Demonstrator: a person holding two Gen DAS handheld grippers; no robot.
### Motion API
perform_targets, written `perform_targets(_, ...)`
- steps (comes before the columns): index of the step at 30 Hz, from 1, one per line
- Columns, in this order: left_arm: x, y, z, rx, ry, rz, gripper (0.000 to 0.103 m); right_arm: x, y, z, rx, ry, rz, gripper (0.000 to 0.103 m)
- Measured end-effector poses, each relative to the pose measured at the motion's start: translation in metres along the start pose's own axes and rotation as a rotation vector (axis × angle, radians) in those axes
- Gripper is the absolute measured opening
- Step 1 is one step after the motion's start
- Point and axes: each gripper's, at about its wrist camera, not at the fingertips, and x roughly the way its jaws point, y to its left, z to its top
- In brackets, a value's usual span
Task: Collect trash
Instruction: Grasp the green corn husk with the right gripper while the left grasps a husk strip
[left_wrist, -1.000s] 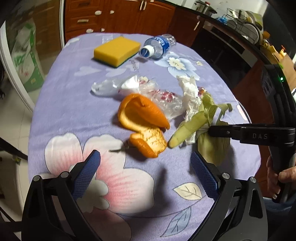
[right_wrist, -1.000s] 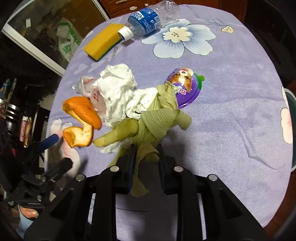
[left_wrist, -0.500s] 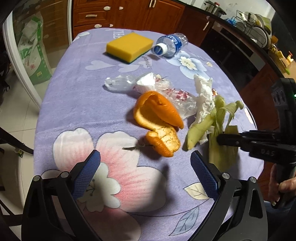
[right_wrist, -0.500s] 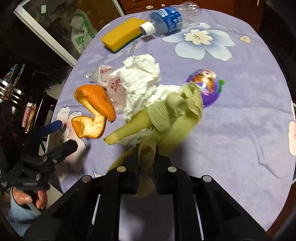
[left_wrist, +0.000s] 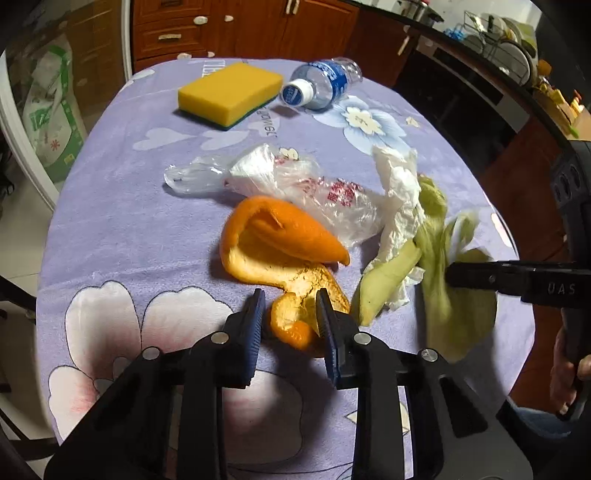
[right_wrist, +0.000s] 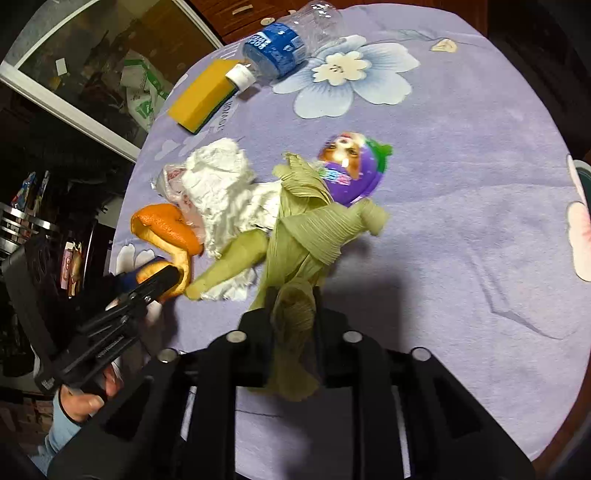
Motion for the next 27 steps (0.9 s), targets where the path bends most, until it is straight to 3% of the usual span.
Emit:
perform_targets(10, -0.01, 0.015, -0.009, -0.037, 0.032, -0.016, 0.029, 0.022, 0.03, 0.002, -0.116, -0.005, -0.073, 0.056)
perform_targets(11, -0.009, 0.016, -0.009, -0.044, 0.035, -0.02, 0.032, 0.023, 0.033, 0.0, -0.137, -0.014, -0.099, 0.051)
perform_targets(12, -0.009, 0.015, -0.009, -0.05, 0.032, -0.018, 0.037, 0.024, 0.037, -0.004, -0.174, -0.023, -0.142, 0.029)
perform_targets(14, -0.008, 0.012, -0.009, -0.045, 0.029, -0.005, 0.041, 0.024, 0.037, -0.007, -0.185, 0.01, -0.096, 0.014)
perform_targets(18, -0.005, 0.001, -0.006, -0.023, 0.038, 0.022, 0.054, 0.013, 0.029, -0.012, -0.177, 0.014, -0.057, 0.009)
perform_targets(23, -0.023, -0.006, 0.005, -0.022, -0.032, 0.024, 0.054, -0.011, -0.007, -0.003, -0.086, -0.056, -0.092, 0.008)
perform_targets(26, -0.025, -0.022, 0.009, 0.055, -0.031, 0.02, 0.053, -0.022, -0.025, -0.001, -0.041, -0.085, -0.09, 0.008)
perform_targets(27, -0.022, -0.03, 0.01, 0.09, -0.017, 0.017, 0.044, -0.024, -0.028, 0.0, -0.034, -0.09, -0.087, 0.008)
